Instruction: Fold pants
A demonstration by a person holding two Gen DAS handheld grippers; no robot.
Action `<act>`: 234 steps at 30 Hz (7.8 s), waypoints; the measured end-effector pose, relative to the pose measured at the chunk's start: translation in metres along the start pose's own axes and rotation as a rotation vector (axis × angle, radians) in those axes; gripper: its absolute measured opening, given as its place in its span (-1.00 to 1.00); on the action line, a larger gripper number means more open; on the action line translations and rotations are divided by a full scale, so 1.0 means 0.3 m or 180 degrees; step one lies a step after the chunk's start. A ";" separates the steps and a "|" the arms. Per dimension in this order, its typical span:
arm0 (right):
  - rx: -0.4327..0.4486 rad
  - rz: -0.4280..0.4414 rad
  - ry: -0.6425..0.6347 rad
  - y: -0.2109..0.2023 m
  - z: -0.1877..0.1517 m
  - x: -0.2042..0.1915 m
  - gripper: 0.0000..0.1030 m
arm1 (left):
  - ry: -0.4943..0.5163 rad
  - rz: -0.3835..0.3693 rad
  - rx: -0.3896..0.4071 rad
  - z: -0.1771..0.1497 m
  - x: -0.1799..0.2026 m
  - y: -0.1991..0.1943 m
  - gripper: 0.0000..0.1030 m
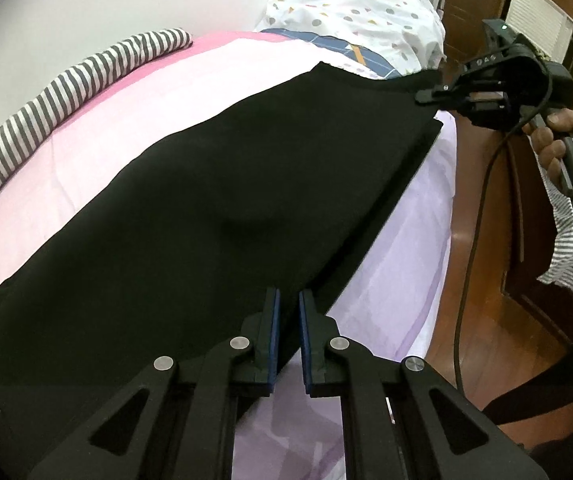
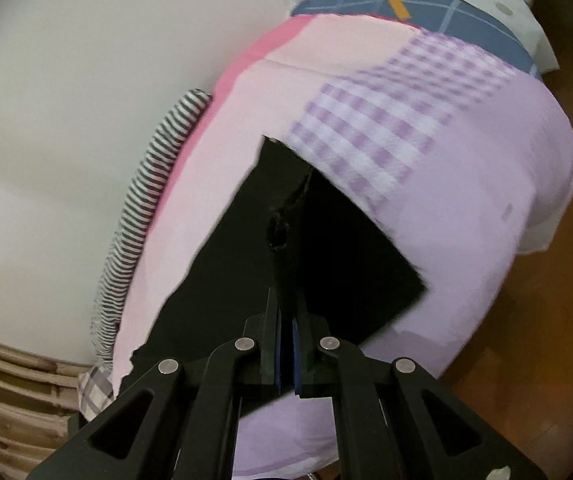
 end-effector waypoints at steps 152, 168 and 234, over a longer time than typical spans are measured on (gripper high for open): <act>-0.0771 0.0673 -0.0242 0.111 0.021 0.066 -0.73 | -0.1584 0.0333 -0.0234 -0.212 -0.417 -0.133 -0.38; -0.0546 0.0967 -0.0513 0.094 -0.077 -0.409 -0.74 | -0.2029 0.0330 0.0140 -0.287 -0.556 -0.269 -0.38; -0.0998 0.0562 -0.1227 0.404 -0.499 -0.693 0.17 | -0.2909 -0.0910 0.0332 -0.259 -0.651 -0.189 -0.82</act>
Point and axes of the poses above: each gripper's, at about its wrist camera, not at the fingertips, and y roughly the way its jaws point, x to its right, z to its top, the point moved 10 cm from there along y, roughly the way its jaws point, and after that the axes turned 1 degree about z, right-handed, at the moved point
